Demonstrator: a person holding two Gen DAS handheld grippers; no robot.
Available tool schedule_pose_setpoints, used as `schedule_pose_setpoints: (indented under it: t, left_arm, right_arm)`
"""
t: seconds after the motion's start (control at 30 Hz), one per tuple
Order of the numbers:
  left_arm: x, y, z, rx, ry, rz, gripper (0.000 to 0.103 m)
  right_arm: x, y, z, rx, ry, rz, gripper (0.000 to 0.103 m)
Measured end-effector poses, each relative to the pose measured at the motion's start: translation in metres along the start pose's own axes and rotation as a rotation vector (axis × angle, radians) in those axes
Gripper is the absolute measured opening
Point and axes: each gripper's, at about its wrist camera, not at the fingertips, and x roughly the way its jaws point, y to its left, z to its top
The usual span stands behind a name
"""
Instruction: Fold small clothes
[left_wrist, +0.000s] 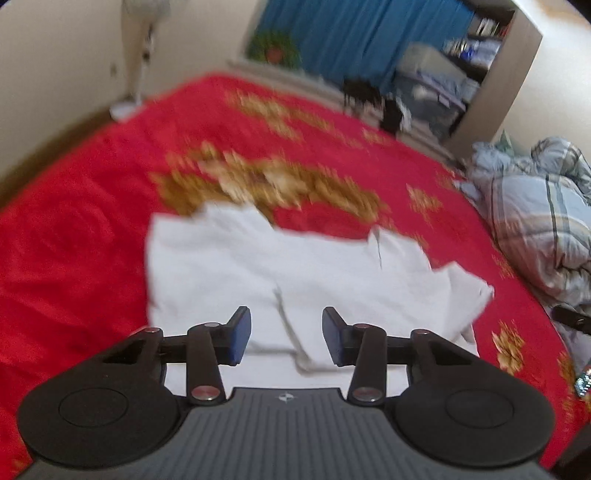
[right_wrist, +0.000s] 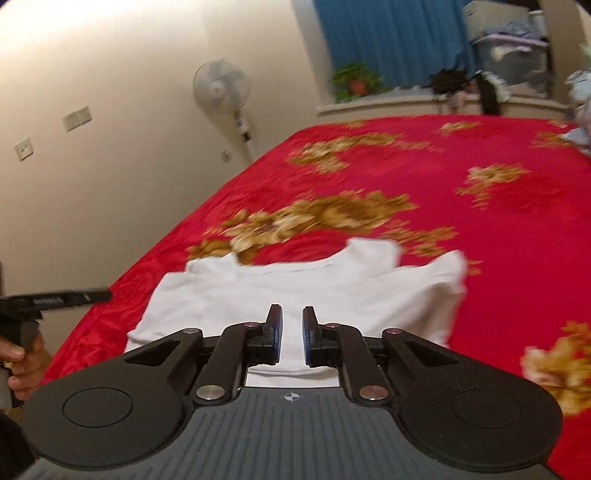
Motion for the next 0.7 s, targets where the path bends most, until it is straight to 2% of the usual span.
schedule_pose_setpoints:
  t: [0.13,0.27,0.3,0.33,0.4,0.47,0.5,0.57,0.63,0.67,0.7]
  left_arm:
    - [0.048,-0.003,-0.002,-0.076,0.124,-0.058,0.047]
    - [0.094,-0.007,-0.011,-0.085,0.224,-0.038,0.047]
    - [0.101,-0.01,-0.013,-0.06,0.231,-0.017,0.022]
    - [0.105,-0.012,-0.013,-0.023,0.233,-0.004,0.002]
    - [0.093,-0.011,-0.001,-0.014,0.179,-0.013,0.002]
    - [0.059,-0.001,0.019,-0.046,0.054,-0.031,0.002]
    - [0.041,0.007,0.026,-0.051,-0.003,-0.006,0.002]
    - [0.014,0.028,0.032,-0.044,-0.079,0.14,0.002]
    - [0.006,0.053,0.03,-0.074,-0.06,0.235,0.003]
    - [0.007,0.067,0.028,-0.109,-0.027,0.243,0.003]
    - [0.009,0.081,0.027,-0.142,0.007,0.228,0.009]
  right_arm:
    - [-0.024,-0.021,-0.011,0.01,-0.059,-0.047,0.02]
    - [-0.014,-0.043,-0.028,0.076,-0.06,-0.089,0.02]
    - [-0.01,-0.047,-0.031,0.094,-0.051,-0.097,0.02]
    - [-0.004,-0.051,-0.031,0.114,-0.04,-0.109,0.02]
    - [0.003,-0.056,-0.031,0.123,-0.039,-0.116,0.02]
    - [0.013,-0.058,-0.03,0.118,-0.031,-0.131,0.02]
    - [0.017,-0.061,-0.03,0.131,-0.023,-0.13,0.02]
    - [0.027,-0.067,-0.029,0.171,-0.002,-0.116,0.02]
    - [0.039,-0.071,-0.029,0.206,0.023,-0.112,0.02]
    - [0.045,-0.073,-0.031,0.223,0.042,-0.111,0.02]
    - [0.054,-0.074,-0.033,0.238,0.066,-0.107,0.02]
